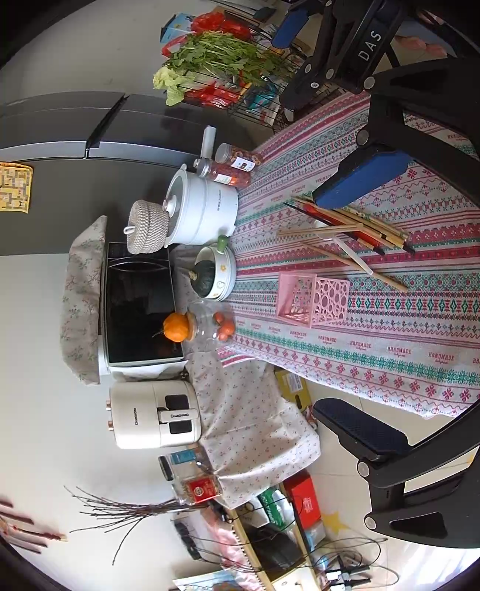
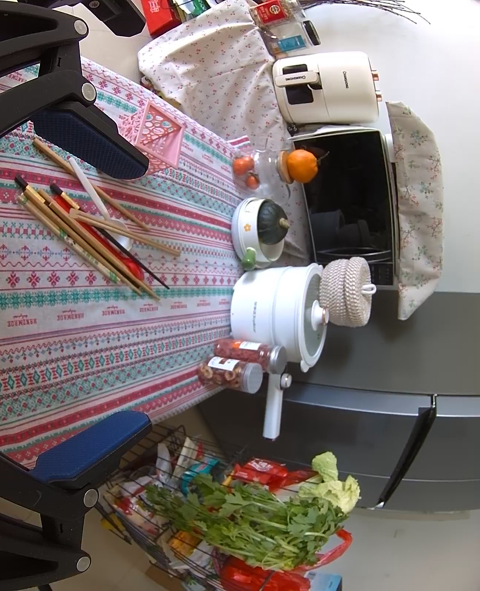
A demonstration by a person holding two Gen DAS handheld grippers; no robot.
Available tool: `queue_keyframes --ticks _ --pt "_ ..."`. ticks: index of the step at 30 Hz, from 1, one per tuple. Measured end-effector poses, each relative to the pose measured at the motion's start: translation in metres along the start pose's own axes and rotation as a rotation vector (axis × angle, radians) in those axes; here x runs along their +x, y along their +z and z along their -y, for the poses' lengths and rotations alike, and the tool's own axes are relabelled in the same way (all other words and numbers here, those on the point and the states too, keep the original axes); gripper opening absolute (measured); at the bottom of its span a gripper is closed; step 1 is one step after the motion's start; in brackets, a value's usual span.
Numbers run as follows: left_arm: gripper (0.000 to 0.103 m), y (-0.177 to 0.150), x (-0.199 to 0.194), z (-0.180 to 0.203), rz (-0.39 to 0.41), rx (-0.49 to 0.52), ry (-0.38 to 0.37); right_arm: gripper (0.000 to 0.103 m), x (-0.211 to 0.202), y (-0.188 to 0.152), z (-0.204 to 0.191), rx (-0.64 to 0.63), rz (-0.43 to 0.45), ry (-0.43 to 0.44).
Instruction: Organize utensils
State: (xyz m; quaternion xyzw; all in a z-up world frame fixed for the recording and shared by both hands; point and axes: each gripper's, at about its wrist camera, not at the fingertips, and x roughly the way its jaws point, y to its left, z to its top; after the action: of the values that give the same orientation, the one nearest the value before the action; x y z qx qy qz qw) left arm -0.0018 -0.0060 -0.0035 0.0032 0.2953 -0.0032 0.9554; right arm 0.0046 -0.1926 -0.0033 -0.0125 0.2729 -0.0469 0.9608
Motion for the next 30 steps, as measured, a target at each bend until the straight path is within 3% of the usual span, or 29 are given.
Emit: queue_keyframes --ticks 19,22,25,27,30 --pt "0.103 0.0 0.008 0.002 -0.005 0.023 0.012 0.103 0.008 -0.004 0.003 0.004 -0.02 -0.016" --pt "0.103 0.003 0.008 -0.001 0.037 0.002 -0.008 0.103 0.015 0.001 0.009 0.01 -0.032 -0.034" --pt "0.103 0.011 0.015 0.005 0.08 0.068 0.028 0.103 0.028 0.005 0.02 0.027 -0.048 -0.069" --pt "0.103 0.016 0.028 0.011 0.055 0.115 0.029 0.103 0.038 0.007 0.028 0.039 -0.066 -0.089" --pt "0.103 0.022 0.053 0.02 -0.029 0.156 -0.058 0.103 0.057 0.006 0.041 0.071 -0.106 -0.097"
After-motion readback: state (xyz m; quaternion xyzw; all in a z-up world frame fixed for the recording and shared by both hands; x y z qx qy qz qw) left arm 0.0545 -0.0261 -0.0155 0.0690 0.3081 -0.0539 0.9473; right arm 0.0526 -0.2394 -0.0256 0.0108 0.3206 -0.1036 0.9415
